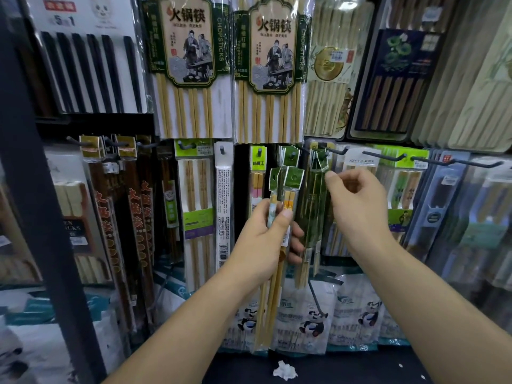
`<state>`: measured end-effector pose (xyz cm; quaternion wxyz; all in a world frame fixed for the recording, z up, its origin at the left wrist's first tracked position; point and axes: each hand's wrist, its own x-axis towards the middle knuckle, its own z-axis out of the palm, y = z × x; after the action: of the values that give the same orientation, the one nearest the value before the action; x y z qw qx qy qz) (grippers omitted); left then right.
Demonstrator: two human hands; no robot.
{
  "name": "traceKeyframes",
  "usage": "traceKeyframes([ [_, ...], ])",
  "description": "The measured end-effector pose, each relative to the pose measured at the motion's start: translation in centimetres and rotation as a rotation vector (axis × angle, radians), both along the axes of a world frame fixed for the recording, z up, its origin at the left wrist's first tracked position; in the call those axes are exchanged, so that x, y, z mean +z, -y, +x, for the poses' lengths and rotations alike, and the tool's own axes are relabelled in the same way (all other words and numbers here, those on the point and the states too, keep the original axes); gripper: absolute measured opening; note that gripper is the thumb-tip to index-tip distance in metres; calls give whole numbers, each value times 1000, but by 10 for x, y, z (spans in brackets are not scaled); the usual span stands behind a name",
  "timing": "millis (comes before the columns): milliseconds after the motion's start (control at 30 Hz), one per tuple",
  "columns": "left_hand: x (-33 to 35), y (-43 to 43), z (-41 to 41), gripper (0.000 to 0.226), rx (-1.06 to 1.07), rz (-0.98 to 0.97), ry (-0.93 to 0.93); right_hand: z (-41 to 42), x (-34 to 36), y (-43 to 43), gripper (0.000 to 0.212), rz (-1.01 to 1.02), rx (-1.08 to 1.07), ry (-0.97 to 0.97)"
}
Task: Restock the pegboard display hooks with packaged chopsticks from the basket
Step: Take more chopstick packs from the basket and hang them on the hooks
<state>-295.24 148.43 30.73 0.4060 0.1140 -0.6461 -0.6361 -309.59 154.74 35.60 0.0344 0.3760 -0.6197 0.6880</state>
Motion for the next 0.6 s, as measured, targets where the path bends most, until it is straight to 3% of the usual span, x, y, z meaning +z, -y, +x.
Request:
traceKeyframes([
  [233,7,-7,-10,8,-66,5,-12,22,0,-11,22,0,264,3],
  [600,0,0,-8,24,115,-65,123,4,19,-3,26,-30,157,61],
])
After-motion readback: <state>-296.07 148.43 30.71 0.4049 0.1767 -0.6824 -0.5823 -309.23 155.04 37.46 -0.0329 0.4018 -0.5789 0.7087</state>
